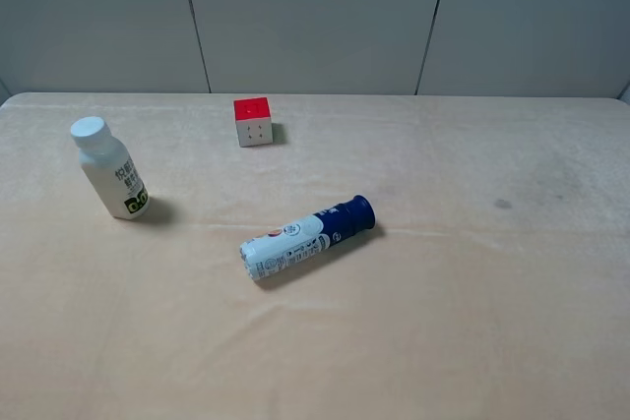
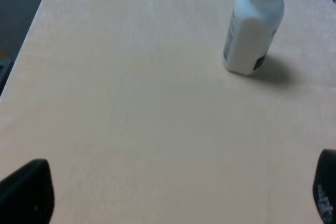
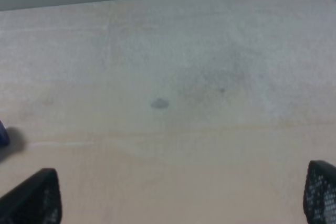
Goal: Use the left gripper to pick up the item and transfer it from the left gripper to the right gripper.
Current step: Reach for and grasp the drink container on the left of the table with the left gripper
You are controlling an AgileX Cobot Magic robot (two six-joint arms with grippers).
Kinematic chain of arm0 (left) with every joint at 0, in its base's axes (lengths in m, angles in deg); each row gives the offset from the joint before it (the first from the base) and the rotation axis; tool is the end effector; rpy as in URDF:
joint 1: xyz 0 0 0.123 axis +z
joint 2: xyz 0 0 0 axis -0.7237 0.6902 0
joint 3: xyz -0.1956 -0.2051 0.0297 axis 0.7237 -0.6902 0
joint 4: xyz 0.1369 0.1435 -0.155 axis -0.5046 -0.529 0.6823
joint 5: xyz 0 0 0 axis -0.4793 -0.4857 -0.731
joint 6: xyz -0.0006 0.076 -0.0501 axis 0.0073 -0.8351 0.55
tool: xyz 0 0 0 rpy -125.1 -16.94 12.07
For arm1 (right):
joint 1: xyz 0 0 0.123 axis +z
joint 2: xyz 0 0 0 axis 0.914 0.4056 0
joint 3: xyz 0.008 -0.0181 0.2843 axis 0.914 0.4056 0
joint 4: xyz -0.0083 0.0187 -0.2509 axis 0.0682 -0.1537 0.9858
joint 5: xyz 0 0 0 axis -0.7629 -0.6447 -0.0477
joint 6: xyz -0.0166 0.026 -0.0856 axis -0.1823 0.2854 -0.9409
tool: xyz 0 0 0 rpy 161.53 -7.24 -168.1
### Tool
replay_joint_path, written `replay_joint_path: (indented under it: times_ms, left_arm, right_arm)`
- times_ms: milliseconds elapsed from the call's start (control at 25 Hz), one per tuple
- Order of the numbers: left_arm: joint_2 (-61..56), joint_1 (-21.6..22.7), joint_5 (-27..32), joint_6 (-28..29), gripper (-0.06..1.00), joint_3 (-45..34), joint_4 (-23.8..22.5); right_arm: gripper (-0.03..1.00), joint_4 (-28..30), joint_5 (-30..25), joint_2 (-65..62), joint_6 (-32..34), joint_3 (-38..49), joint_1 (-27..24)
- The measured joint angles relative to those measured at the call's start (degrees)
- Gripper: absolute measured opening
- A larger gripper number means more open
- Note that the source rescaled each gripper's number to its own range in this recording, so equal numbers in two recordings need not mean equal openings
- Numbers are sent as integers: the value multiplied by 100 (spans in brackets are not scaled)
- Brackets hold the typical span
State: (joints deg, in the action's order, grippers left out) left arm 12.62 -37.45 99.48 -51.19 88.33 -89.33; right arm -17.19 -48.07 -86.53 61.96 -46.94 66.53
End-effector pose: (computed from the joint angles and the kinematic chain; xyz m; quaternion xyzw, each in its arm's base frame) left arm 0.0068 0.0010 0.3206 -0.0536 0.8697 0.0460 0.4886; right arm -0.0037 0.0009 0.2798 0.0106 0.8414 0.0173 0.5400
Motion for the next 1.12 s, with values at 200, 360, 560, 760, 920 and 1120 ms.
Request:
replay_joint_path:
  times_ms: [200, 360, 560, 760, 920, 1120]
  left_arm:
    - [1133, -154, -51, -84, 100, 575, 65]
    - [1988, -372, -278, -84, 100, 800, 72]
    - [3268, -684, -451, -84, 100, 1132, 92]
    - [4664, -1124, -626, -84, 100, 1684, 52]
    - [5798, -1488, -770, -84, 100, 2127, -65]
    - [6867, -1815, -946, 13, 100, 2556, -82]
  right_arm:
    - [100, 0, 0, 0, 0, 0, 0]
    - [100, 0, 0, 0, 0, 0, 0]
    - [100, 0, 0, 0, 0, 0, 0]
    - [100, 0, 5, 0, 0, 0, 0]
    - [100, 0, 5, 0, 0, 0, 0]
    - [100, 0, 5, 0, 0, 0, 0]
